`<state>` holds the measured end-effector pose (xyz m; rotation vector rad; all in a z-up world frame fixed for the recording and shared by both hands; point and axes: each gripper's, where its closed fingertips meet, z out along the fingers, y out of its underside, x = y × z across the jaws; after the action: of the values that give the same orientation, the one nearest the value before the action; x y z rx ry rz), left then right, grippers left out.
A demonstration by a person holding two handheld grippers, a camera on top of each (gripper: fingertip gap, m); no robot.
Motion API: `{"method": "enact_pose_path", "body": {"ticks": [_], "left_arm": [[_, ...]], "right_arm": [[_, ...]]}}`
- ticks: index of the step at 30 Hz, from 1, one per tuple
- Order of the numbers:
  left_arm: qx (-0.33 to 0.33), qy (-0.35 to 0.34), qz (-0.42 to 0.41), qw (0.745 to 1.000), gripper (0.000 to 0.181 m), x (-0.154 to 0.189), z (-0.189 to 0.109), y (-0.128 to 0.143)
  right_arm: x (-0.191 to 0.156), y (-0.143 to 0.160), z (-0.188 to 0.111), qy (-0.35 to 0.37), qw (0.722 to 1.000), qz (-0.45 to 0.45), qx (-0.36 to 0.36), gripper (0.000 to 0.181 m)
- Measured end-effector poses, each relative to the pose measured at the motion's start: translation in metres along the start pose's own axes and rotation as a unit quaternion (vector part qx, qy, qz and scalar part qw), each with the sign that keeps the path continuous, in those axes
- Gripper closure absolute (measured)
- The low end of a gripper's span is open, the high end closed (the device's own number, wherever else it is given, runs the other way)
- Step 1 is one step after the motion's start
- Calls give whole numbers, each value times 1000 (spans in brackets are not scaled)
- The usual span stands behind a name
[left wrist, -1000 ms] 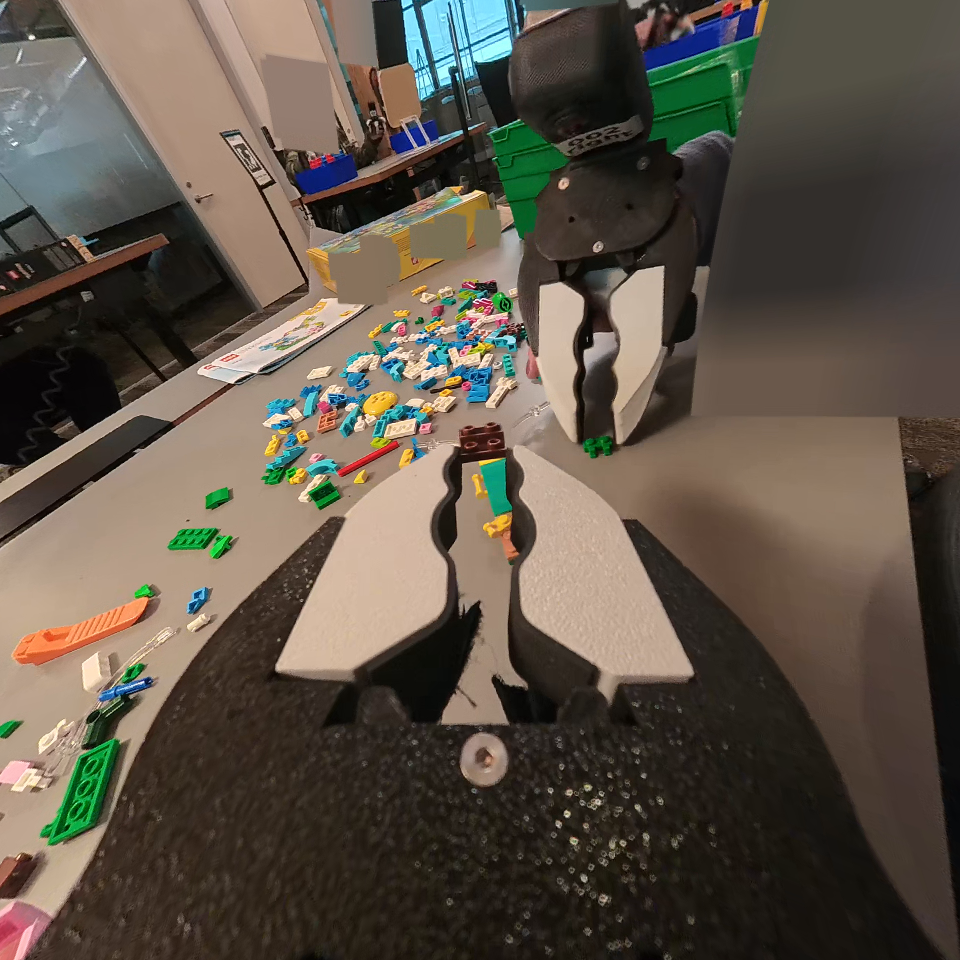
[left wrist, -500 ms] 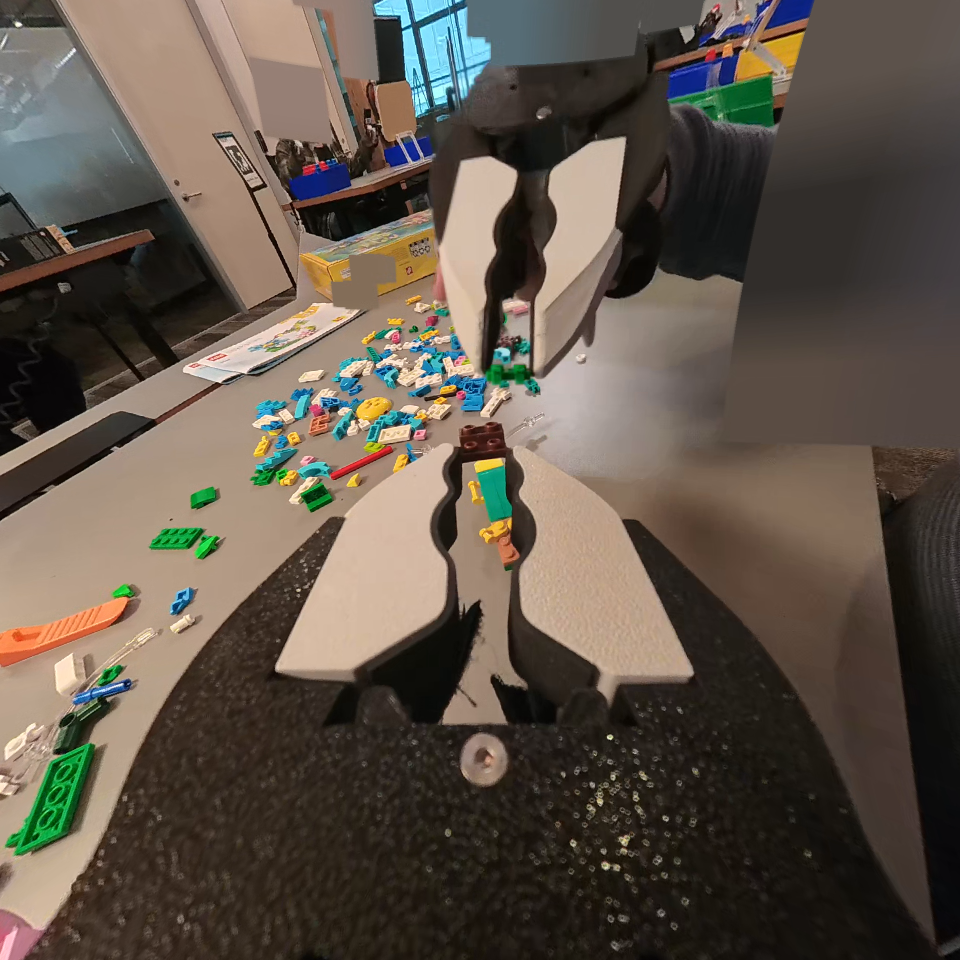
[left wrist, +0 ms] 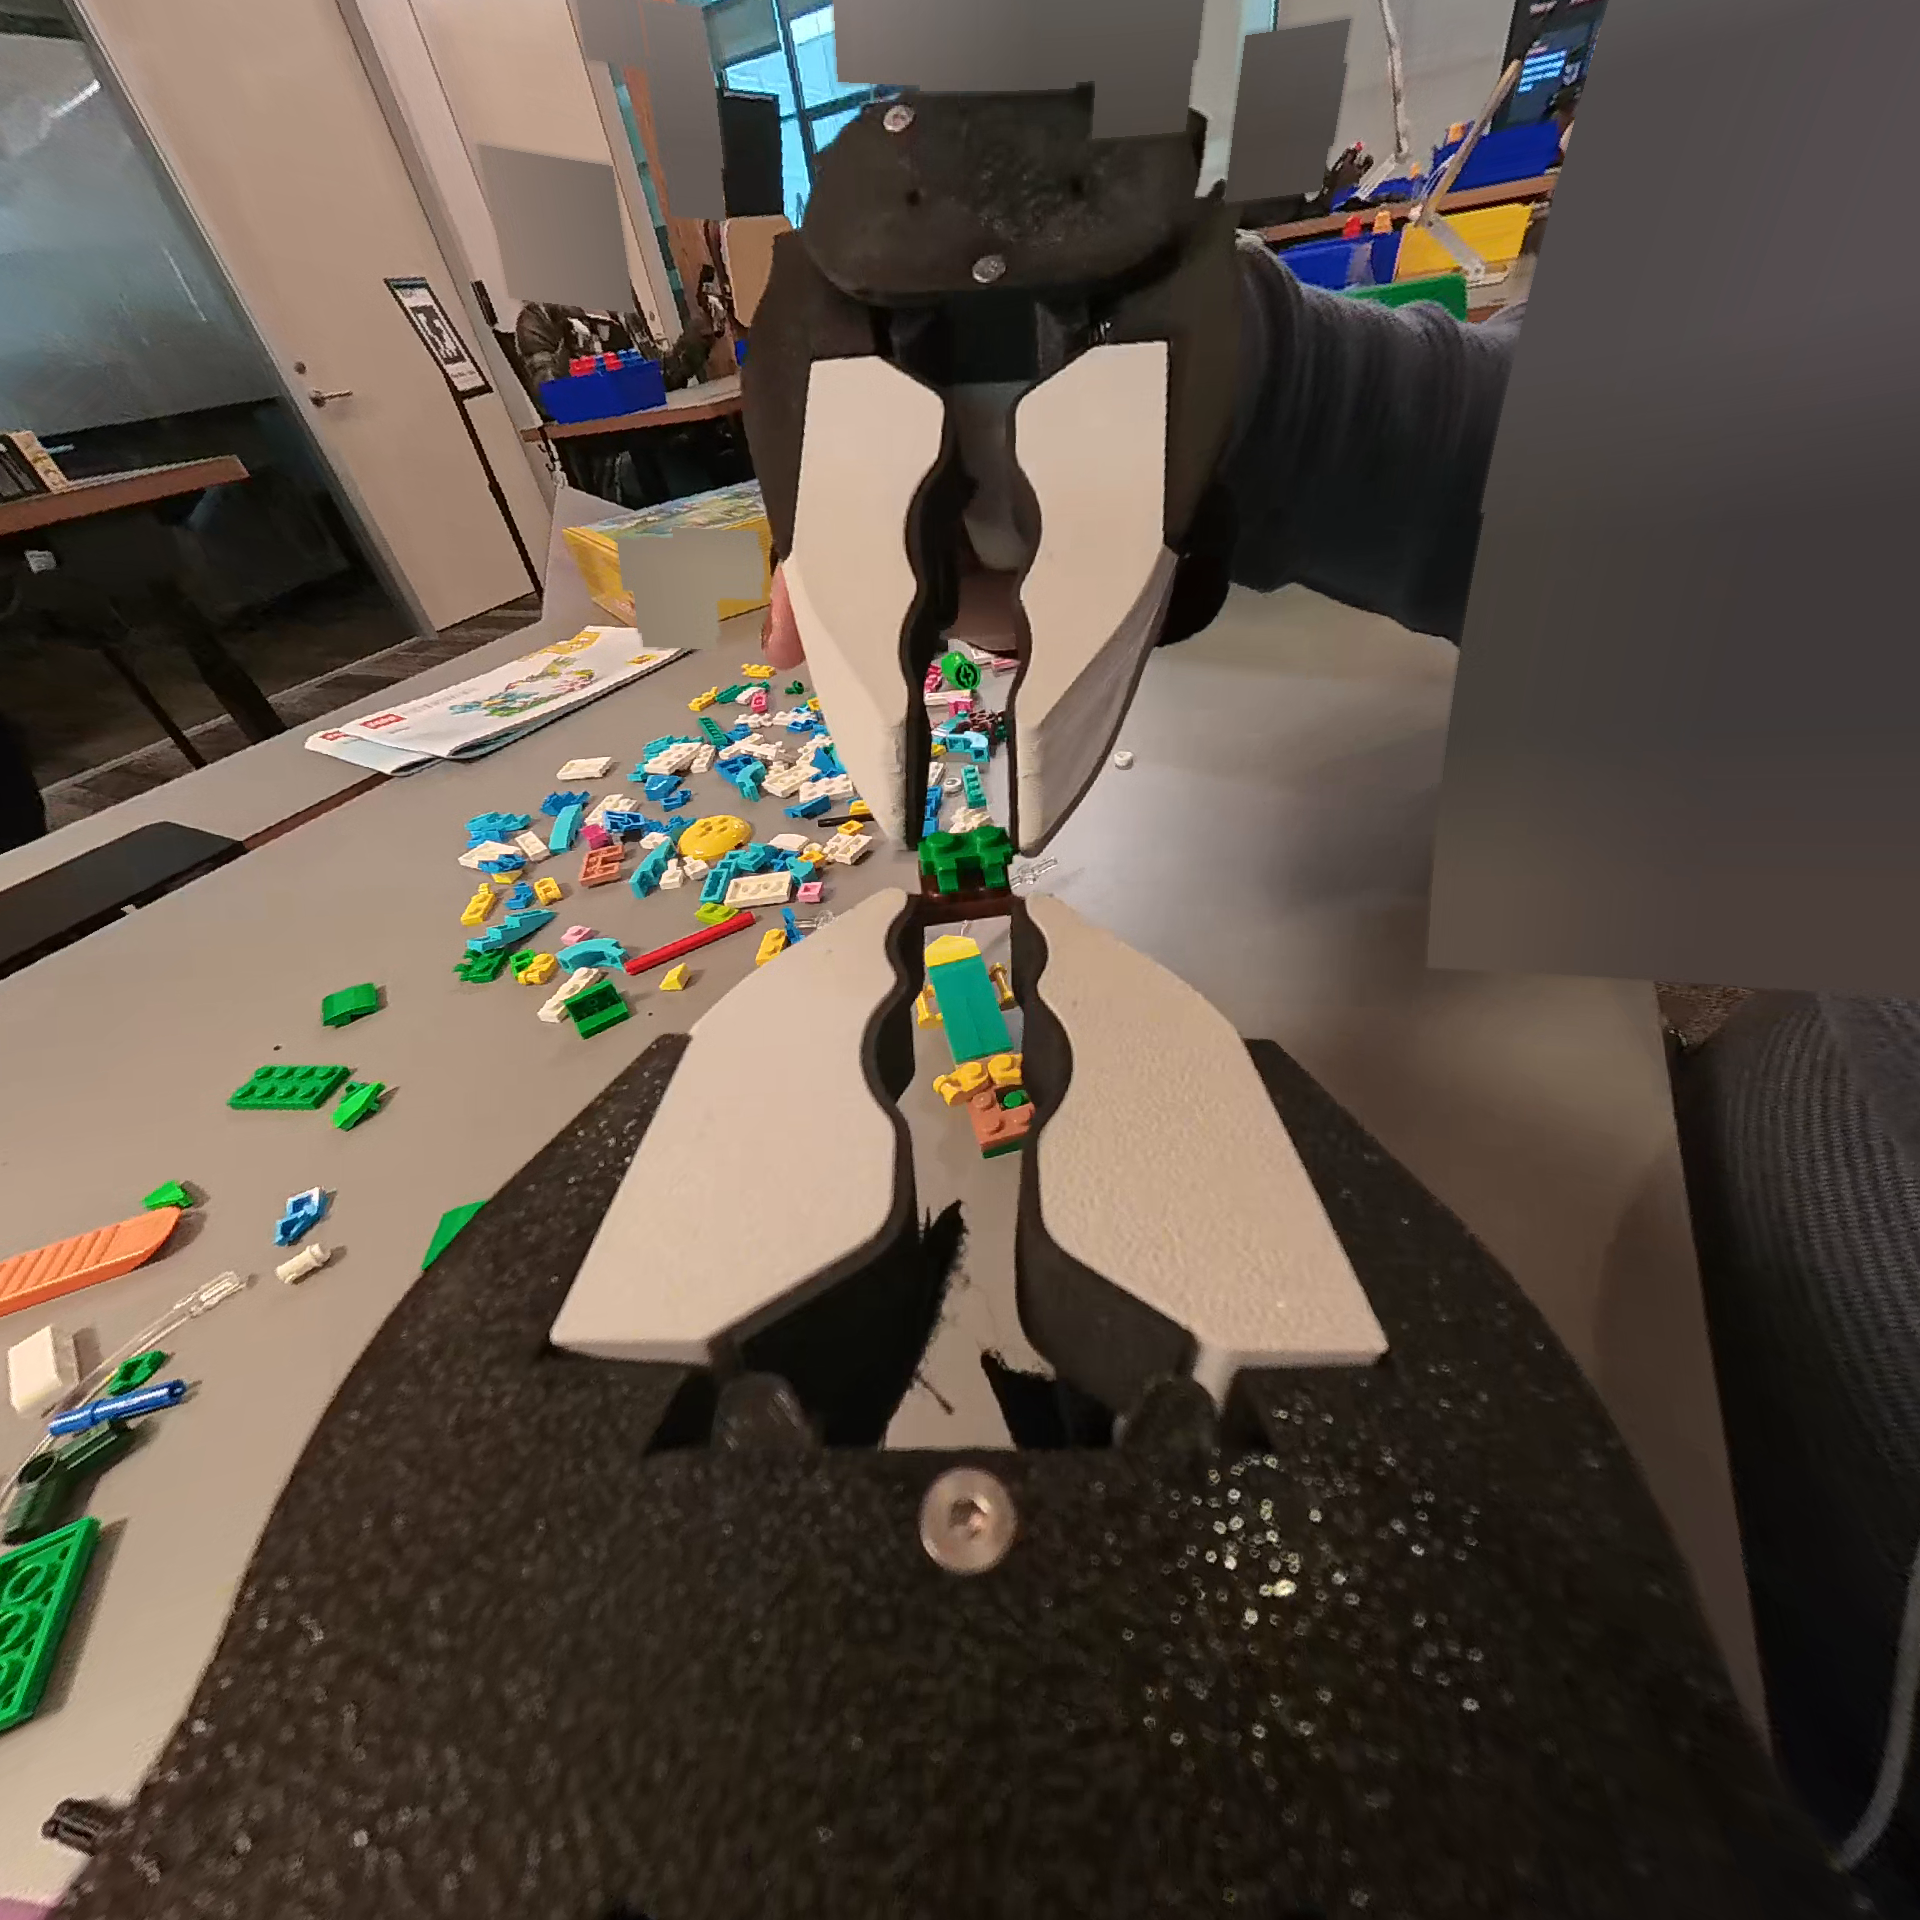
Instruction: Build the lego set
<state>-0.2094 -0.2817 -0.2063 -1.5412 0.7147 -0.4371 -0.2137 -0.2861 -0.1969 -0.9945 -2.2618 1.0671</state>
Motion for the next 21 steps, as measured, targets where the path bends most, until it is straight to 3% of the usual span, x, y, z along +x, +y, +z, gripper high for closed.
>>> {"method": "enact_pose_path", "body": {"ticks": [21], "left_arm": [[1, 1, -2, 1000, 166, 0, 0, 0]], "right_arm": [[1, 1, -1, -2, 1000, 11, 10, 166]]}}
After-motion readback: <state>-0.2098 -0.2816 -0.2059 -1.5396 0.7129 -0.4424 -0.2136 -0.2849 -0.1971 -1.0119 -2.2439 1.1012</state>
